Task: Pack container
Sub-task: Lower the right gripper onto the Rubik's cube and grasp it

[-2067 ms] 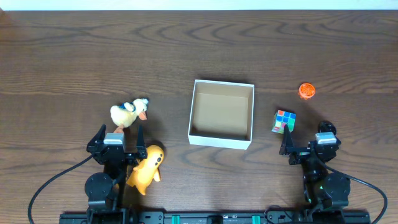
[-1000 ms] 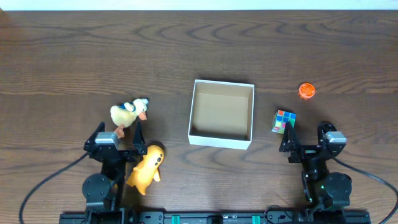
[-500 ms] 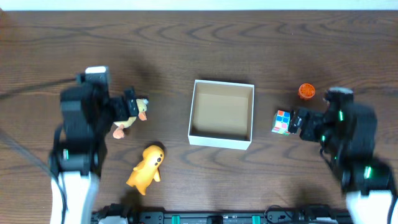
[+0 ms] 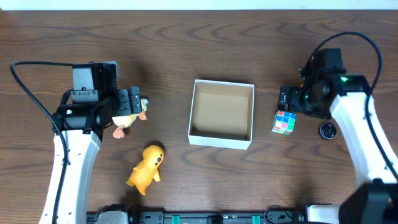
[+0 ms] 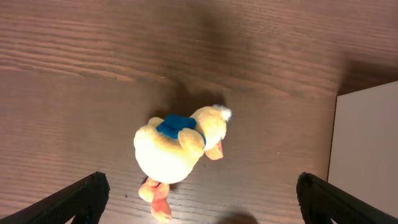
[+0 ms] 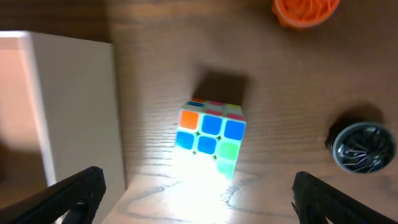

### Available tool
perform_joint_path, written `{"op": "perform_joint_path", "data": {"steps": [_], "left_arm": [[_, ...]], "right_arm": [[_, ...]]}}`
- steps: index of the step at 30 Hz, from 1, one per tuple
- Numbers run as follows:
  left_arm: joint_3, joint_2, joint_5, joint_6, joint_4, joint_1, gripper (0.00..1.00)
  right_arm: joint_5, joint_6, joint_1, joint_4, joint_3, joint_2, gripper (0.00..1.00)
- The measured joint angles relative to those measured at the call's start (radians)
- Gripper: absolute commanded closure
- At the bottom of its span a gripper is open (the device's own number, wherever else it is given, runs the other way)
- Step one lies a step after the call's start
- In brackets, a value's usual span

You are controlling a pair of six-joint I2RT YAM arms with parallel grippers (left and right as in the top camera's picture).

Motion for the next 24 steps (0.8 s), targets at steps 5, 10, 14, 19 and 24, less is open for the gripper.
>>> {"op": "perform_joint_path", "data": {"steps": [5, 10, 14, 19, 24], "left_arm": [[0.000, 0.000, 0.000, 0.000, 0.000, 0.000, 0.02], [0.000, 0.000, 0.000, 0.000, 0.000, 0.000, 0.02], [0.000, 0.000, 0.000, 0.000, 0.000, 0.000, 0.02], [0.000, 0.000, 0.000, 0.000, 0.001, 0.000, 0.02], [0.000, 0.000, 0.000, 0.000, 0.009, 0.000, 0.02]], "right_arm": [[0.039, 0.035, 0.000, 0.004, 0.000, 0.073, 0.01], [0.051, 0.053, 0.003, 0.024, 0.000, 0.163, 0.01], [0.051, 0.061, 0.011, 0.033, 0.000, 0.229, 0.01], [0.047, 0.064, 0.036, 0.045, 0.000, 0.291, 0.01], [0.045, 0.070, 0.044, 0.047, 0.000, 0.336, 0.12]]}}
